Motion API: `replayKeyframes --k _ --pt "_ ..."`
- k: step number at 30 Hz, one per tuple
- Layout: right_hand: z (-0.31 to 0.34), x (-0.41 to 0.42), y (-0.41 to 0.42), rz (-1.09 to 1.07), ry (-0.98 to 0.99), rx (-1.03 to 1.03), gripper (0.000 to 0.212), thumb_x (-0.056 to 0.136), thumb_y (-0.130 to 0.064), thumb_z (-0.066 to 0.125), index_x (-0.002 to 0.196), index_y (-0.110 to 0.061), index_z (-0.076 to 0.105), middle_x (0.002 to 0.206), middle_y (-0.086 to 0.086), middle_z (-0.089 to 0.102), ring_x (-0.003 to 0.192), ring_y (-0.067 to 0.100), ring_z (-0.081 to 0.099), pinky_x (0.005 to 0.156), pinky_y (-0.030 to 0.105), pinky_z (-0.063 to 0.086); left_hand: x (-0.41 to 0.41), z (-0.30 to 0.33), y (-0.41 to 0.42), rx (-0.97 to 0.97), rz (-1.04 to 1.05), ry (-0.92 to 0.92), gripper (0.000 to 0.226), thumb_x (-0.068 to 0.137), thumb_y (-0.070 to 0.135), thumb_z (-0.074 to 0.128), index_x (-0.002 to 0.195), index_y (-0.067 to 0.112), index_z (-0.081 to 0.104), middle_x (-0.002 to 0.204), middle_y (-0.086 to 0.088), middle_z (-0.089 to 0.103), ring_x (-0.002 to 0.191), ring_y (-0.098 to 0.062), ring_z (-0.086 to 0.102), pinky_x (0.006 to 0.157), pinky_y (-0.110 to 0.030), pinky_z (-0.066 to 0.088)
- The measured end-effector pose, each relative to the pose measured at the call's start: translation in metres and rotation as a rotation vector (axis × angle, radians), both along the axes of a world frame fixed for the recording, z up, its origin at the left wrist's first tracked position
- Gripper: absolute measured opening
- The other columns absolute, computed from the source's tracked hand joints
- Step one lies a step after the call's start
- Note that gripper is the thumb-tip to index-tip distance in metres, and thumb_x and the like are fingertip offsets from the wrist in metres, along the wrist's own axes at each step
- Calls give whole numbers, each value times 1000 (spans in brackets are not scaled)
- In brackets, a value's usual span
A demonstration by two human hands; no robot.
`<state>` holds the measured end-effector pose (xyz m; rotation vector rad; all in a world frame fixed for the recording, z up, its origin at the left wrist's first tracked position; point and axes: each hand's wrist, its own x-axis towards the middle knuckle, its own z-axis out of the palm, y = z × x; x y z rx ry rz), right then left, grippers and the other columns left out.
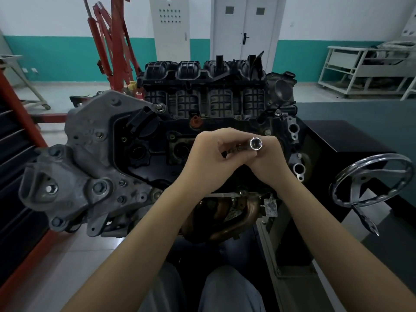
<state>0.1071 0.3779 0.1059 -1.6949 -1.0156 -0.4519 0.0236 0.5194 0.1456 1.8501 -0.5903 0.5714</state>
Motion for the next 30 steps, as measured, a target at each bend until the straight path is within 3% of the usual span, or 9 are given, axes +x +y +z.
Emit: replayKeyframes --k 2,5,9,13,18,22,25,28,30 --pt "-2 1 1 -26 -8 2 26 75 13 68 93 -5 72 85 -9 71 81 0 68 73 12 48 0 -2 -2 51 126 -58 20 74 2 79 91 10 75 87 0 71 84 -7 66 79 -19 52" --pt "1 0 0 -11 12 1 29 77 10 69 99 -9 69 89 -10 70 84 -2 67 74 11 48 1 -2 -7 52 248 -90 18 71 10 83 86 16 76 80 9 70 79 -2 65 73 -12 49" --pt "5 -4 0 36 52 -37 32 81 6 65 105 -16 65 92 -19 71 90 -2 67 78 13 49 1 -2 -1 -89 92 -3 30 74 -4 76 92 20 73 87 8 73 87 -8 71 83 -31 57" --pt "2 0 0 -27 80 9 19 77 10 70 95 5 71 89 13 73 86 22 71 76 31 56 1 -3 2 -84 0 31 25 75 -6 75 95 8 73 92 -7 74 91 -17 71 85 -40 57" --pt "6 -3 -1 -3 80 -10 28 77 9 70 101 -5 69 91 -6 70 87 1 69 77 14 50 -1 -4 -3 -40 207 -38 24 70 9 84 85 23 73 83 9 70 81 -4 67 77 -23 55" --pt "5 -4 0 23 52 -51 40 81 14 63 112 -11 61 95 -16 66 91 -7 65 78 10 48 -1 -5 -1 -96 81 -1 25 75 -5 75 95 10 74 91 -1 74 89 -12 70 84 -35 57" --pt "4 -3 1 -20 62 -25 36 76 15 68 104 -8 66 87 -10 68 82 -6 66 74 10 48 -1 -3 1 -80 7 17 27 76 -7 74 98 8 73 94 -4 73 93 -13 70 87 -34 56" --pt "2 -1 1 -36 67 -9 24 74 14 70 95 1 72 87 0 71 81 1 69 74 13 50 -2 -5 -3 -49 127 -27 27 72 5 81 91 21 72 87 10 70 86 -3 67 81 -20 54" --pt "3 -2 1 -30 70 -6 26 76 12 69 98 -3 71 90 -4 72 85 2 69 75 14 50 -2 -5 -5 -73 183 -52 23 70 8 83 87 21 74 82 15 70 83 0 67 78 -16 53"
